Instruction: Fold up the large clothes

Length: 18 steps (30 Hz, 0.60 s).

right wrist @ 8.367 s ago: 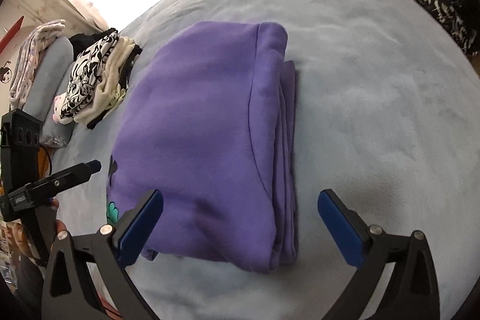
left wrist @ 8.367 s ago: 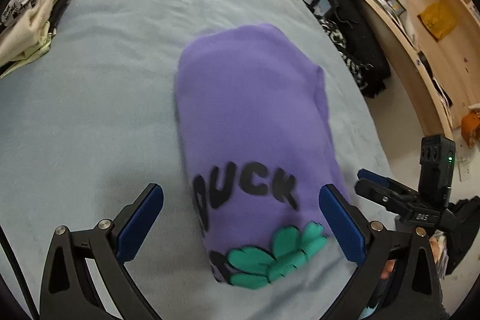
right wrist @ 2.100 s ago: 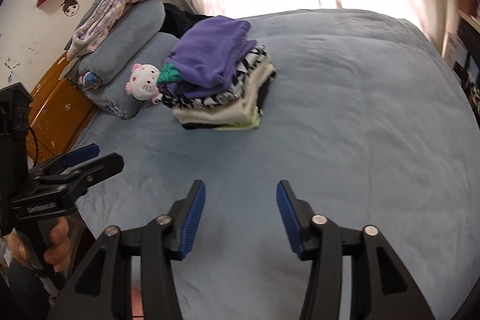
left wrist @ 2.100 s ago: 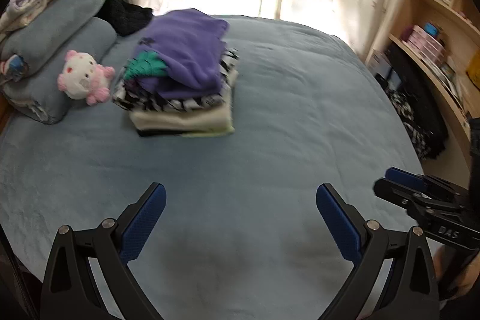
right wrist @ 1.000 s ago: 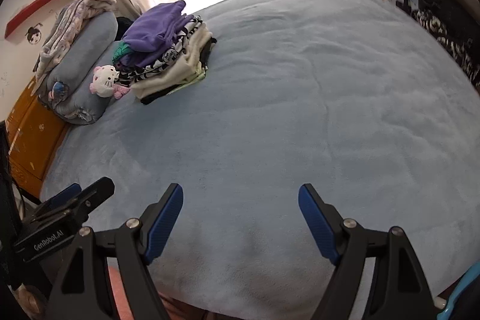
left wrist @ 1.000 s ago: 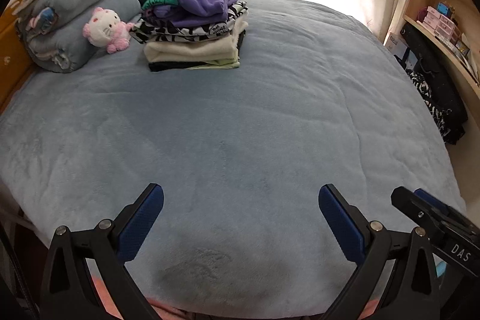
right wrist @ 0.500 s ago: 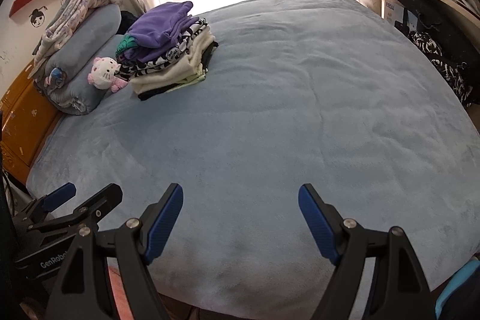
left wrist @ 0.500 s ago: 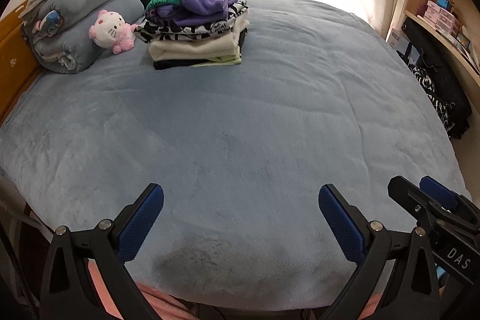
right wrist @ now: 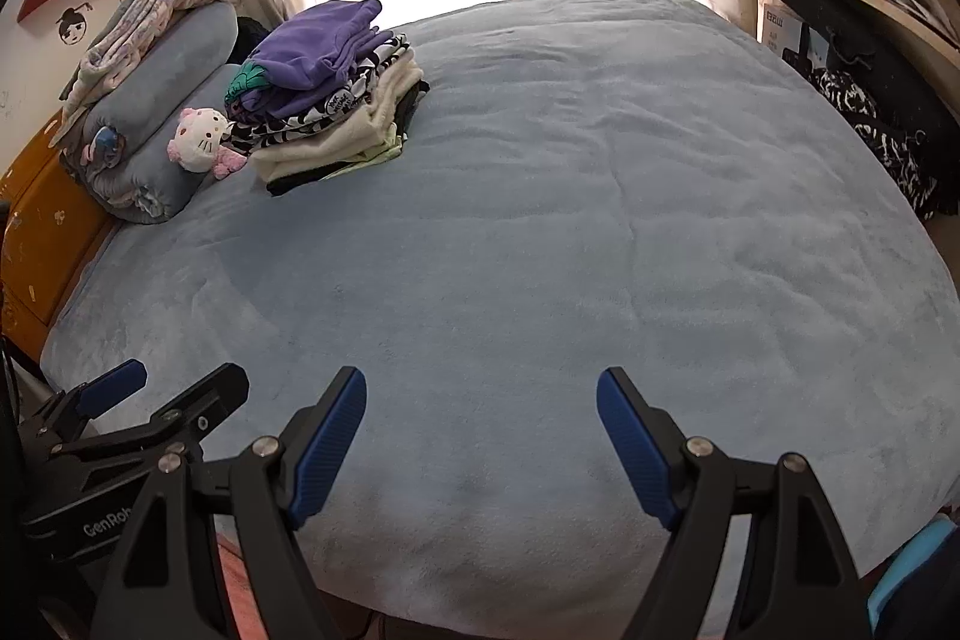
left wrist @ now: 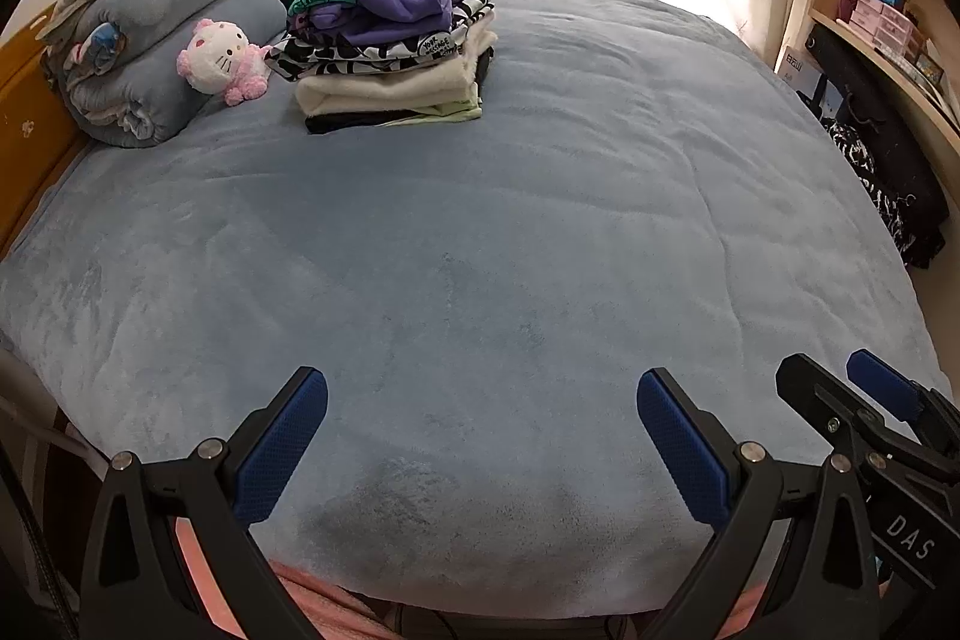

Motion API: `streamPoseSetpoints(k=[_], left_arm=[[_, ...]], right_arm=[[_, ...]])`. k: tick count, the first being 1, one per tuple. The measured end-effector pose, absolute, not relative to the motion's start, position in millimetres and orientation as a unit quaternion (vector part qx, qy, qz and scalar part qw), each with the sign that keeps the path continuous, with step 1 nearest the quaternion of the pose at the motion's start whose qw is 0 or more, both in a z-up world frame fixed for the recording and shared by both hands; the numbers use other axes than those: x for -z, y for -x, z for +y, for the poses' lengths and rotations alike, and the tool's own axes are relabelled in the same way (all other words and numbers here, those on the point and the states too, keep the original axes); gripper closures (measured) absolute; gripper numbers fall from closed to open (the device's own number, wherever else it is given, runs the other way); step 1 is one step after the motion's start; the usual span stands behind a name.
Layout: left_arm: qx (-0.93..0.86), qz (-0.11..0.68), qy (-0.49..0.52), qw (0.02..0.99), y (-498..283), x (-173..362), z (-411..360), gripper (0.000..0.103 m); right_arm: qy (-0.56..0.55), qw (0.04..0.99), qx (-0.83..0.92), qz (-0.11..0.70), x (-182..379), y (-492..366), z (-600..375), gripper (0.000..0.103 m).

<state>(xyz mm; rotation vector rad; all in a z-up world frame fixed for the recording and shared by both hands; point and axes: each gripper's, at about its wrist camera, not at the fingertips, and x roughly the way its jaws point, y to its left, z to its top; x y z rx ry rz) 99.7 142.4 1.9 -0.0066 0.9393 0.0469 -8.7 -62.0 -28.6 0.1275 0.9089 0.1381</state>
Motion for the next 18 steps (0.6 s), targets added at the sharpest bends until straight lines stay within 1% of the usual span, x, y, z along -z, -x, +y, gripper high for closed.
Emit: streamPoseSetpoints(k=[18], left_arm=[[-0.018, 0.452, 0.006, 0.892, -99.5, -6.6, 141.5, 0.001]], right_arm=[[-0.055, 0.902, -0.063, 0.423, 20.2, 10.8, -64.5, 0.023]])
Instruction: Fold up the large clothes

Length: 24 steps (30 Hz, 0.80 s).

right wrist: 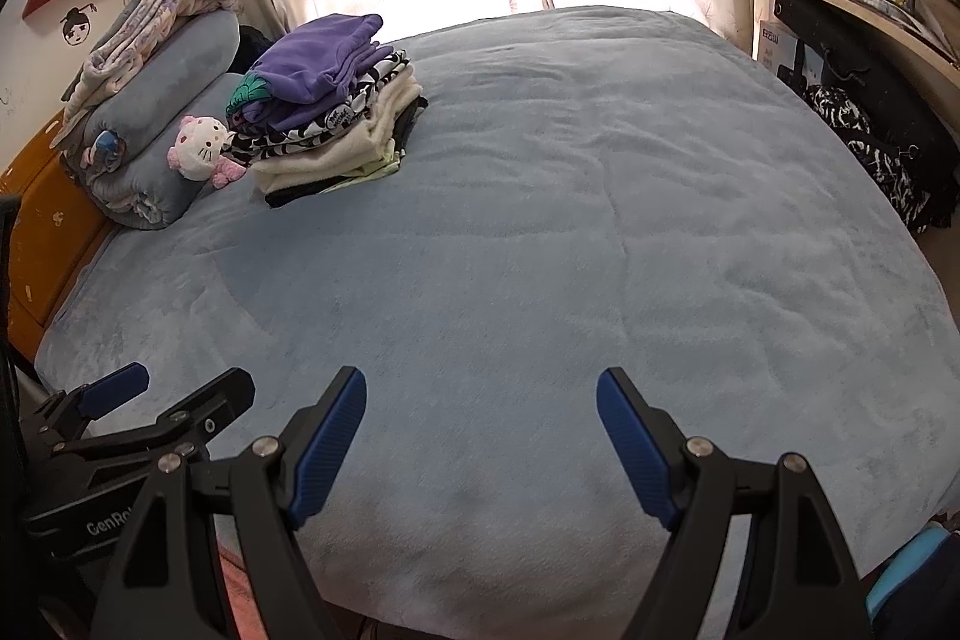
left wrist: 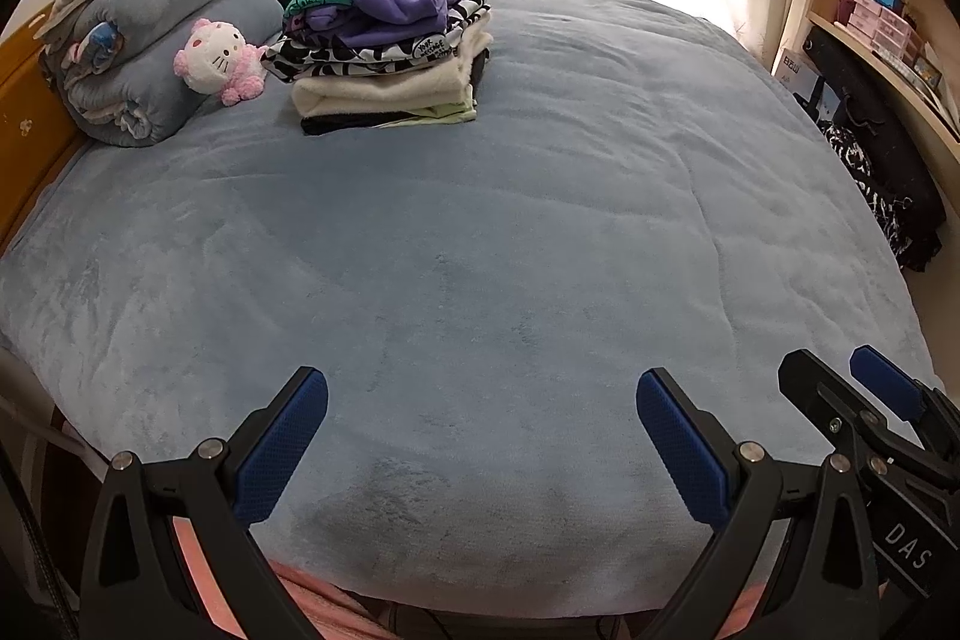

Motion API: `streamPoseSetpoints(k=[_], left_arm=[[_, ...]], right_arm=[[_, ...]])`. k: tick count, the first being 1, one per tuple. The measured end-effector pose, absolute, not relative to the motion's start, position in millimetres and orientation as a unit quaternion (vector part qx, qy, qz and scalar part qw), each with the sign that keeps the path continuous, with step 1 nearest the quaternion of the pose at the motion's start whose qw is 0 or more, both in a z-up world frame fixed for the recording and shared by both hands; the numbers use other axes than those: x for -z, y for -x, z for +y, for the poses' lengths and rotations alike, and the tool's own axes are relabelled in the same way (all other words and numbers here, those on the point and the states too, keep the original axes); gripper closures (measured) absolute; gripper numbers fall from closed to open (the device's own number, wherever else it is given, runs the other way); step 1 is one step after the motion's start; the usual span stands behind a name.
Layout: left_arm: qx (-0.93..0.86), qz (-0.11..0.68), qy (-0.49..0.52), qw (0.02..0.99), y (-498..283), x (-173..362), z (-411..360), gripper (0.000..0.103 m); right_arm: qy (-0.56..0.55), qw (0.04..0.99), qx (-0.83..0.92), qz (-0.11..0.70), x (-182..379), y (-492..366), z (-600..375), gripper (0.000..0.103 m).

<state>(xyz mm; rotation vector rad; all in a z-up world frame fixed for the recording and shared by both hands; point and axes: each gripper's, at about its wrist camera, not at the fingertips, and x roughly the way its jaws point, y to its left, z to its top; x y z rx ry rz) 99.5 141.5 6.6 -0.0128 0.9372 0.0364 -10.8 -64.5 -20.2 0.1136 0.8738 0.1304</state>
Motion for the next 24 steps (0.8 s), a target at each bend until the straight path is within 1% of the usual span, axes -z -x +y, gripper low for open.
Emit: streamPoseSetpoints(k=[24], left_arm=[[-0.016, 0.443, 0.002, 0.896, -101.5, -10.0, 139.2, 0.002]], right_arm=[[-0.062, 0.905, -0.066, 0.416, 17.7, 9.2, -69.0, 0.023]])
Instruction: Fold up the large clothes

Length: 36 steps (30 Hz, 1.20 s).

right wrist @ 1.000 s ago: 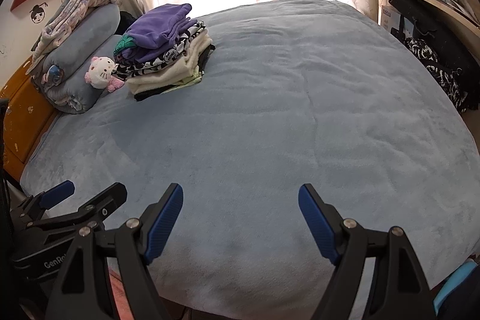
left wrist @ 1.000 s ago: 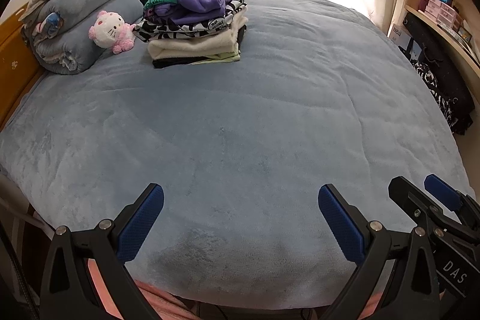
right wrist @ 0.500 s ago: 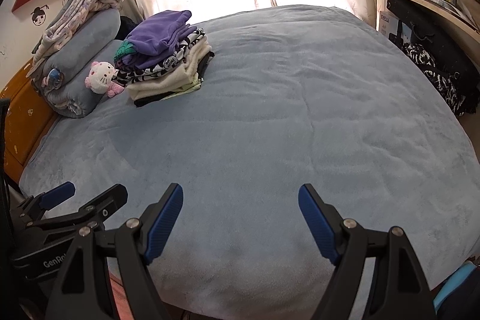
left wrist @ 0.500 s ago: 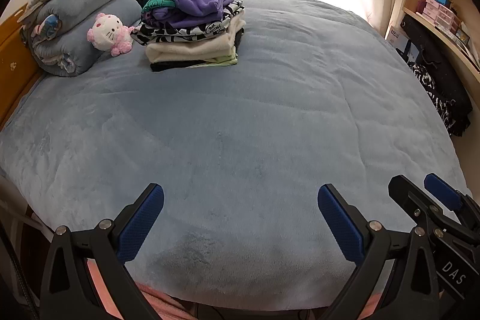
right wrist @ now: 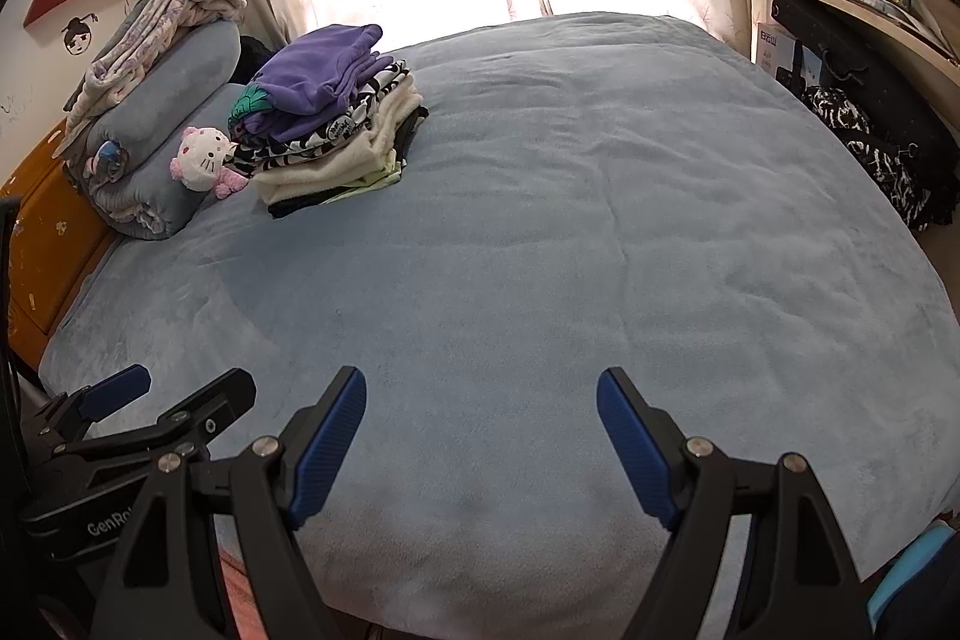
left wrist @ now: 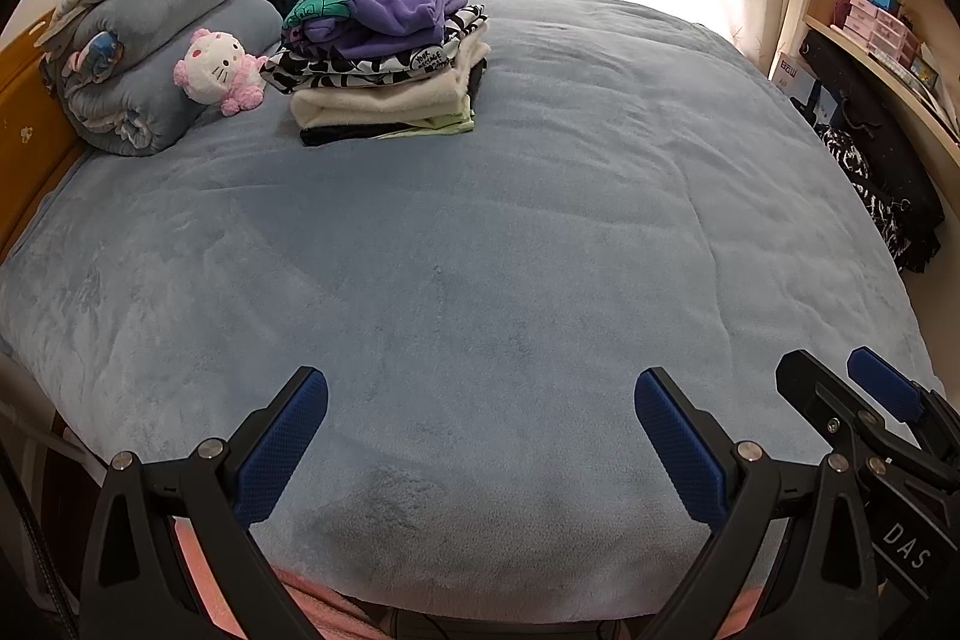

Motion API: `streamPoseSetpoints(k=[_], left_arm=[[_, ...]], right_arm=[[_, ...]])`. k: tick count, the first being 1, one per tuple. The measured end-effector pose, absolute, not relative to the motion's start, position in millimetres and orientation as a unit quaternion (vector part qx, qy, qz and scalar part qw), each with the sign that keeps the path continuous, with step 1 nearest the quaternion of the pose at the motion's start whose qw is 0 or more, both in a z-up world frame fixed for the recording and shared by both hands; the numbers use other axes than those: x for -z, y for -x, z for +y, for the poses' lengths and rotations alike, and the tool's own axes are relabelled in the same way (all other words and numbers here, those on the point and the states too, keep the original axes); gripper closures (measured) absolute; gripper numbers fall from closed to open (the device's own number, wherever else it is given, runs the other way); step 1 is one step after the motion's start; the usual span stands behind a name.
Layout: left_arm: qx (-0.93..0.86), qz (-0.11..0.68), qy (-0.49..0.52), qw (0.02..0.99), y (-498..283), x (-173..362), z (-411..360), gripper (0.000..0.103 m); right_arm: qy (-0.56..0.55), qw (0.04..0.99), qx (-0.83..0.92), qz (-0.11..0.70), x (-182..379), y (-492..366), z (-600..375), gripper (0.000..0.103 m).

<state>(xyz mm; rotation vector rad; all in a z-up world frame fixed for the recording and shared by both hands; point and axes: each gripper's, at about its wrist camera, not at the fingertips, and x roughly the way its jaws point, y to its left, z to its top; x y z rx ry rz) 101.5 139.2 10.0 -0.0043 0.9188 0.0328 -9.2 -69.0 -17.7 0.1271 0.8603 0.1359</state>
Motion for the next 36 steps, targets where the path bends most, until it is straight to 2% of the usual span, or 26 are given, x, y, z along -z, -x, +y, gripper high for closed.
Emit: streamPoseSetpoints(k=[36], left_arm=[[-0.012, 0.442, 0.002, 0.897, -97.9, -11.7, 140.5, 0.004]], right_arm=[[-0.064, 0.905, -0.066, 0.414, 17.1, 9.9, -69.2, 0.023]])
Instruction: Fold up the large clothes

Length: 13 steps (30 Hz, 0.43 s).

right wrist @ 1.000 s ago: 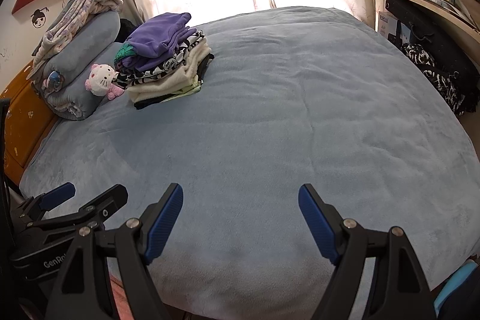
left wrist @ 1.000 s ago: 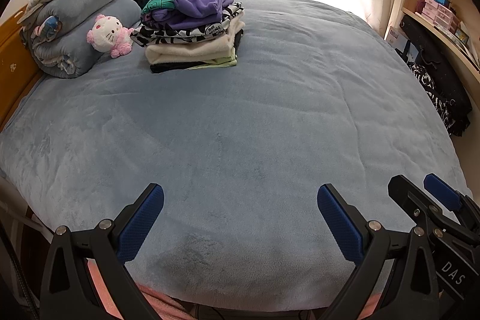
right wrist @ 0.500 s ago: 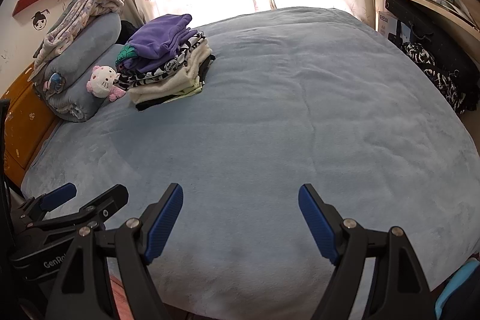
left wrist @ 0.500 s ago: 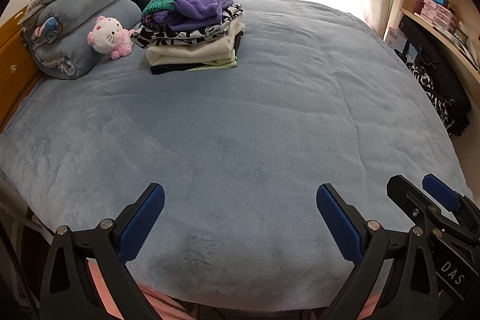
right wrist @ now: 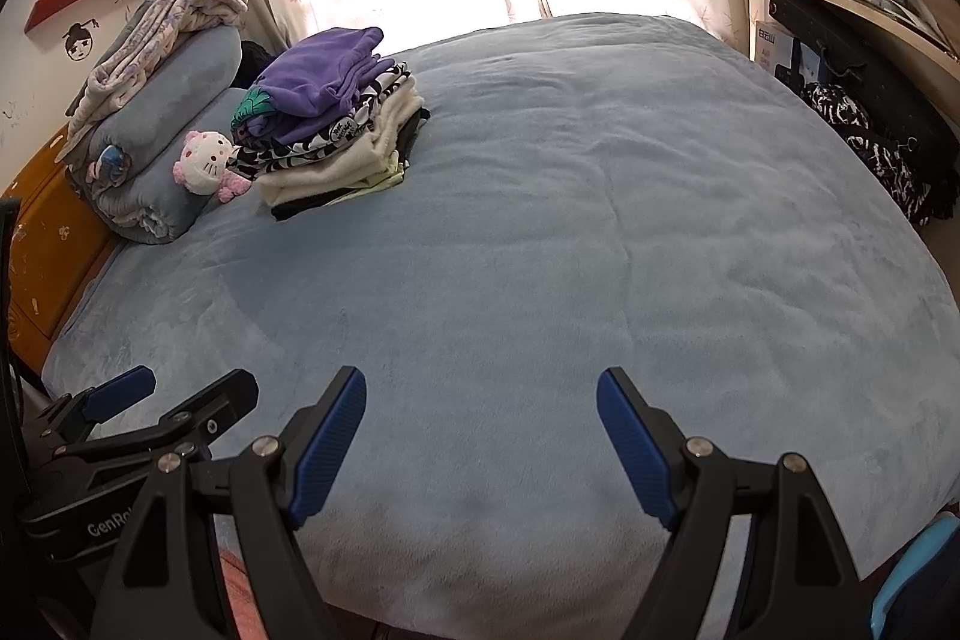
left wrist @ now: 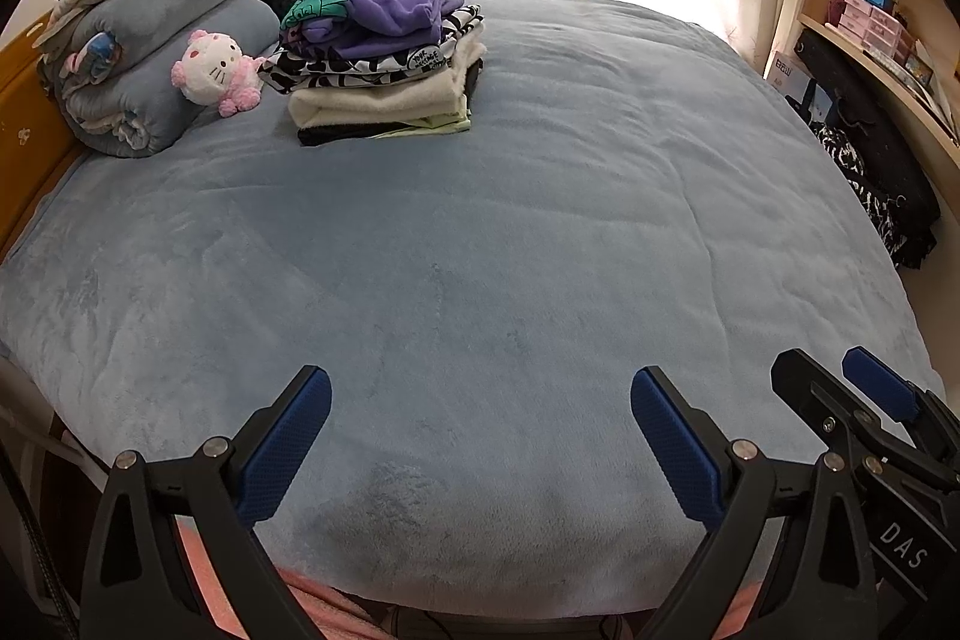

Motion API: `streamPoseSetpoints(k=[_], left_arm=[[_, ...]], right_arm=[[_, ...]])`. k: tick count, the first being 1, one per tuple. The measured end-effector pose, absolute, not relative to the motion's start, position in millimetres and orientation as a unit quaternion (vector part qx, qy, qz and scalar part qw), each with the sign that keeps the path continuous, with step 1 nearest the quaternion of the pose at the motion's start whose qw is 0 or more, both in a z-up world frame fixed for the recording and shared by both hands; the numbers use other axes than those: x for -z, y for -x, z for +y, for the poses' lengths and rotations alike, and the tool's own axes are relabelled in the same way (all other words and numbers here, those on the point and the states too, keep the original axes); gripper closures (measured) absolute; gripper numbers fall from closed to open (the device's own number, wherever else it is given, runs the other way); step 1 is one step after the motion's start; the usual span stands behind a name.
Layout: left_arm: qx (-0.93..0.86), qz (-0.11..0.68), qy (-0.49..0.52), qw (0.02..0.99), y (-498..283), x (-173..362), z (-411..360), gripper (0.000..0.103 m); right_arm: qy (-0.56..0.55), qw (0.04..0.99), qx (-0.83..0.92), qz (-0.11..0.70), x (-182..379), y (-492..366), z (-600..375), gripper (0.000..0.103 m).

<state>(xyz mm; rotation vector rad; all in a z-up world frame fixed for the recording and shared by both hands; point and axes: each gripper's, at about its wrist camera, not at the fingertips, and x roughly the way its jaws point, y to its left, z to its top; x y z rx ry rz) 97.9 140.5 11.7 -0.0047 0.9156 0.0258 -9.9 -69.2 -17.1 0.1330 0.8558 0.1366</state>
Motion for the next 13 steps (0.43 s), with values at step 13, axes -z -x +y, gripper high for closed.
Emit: streamPoseSetpoints(k=[13], left_arm=[[-0.016, 0.444, -0.004, 0.896, -94.7, -9.1, 140.9, 0.004]], right_arm=[[-0.065, 0.905, -0.064, 0.416, 17.1, 11.6, -67.0, 0.023]])
